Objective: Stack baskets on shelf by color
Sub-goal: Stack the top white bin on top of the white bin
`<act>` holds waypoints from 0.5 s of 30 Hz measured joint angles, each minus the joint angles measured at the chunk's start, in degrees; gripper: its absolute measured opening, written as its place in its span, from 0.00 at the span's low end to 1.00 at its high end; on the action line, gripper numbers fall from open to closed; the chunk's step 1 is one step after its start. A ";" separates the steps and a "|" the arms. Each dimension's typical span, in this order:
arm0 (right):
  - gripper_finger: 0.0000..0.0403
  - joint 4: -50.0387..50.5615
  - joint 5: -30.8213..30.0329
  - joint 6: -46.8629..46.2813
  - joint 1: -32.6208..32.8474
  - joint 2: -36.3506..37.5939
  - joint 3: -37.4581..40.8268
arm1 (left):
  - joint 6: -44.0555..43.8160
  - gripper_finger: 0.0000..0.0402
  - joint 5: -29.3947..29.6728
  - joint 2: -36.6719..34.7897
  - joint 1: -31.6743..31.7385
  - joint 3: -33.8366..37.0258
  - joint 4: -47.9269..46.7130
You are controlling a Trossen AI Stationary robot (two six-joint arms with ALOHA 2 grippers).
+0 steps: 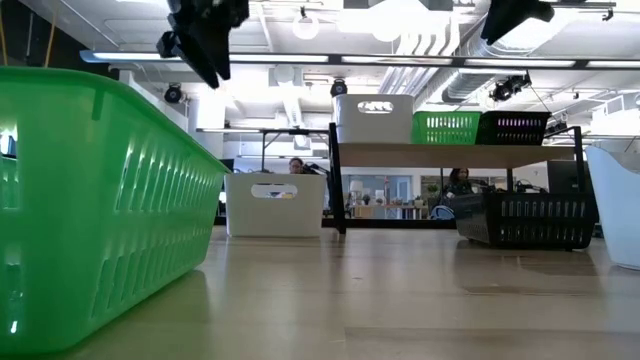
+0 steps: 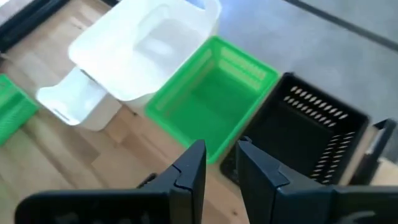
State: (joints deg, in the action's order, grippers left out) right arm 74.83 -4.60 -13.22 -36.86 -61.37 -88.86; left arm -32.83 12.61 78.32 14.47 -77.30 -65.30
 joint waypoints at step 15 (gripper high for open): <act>0.19 -0.05 -4.40 -14.04 15.57 -0.15 0.02 | -8.94 0.44 -4.53 2.84 10.14 -0.02 1.37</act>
State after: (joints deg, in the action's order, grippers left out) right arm 74.78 -8.99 -27.26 -21.29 -61.52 -88.84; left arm -41.77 8.08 81.16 24.61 -77.32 -63.92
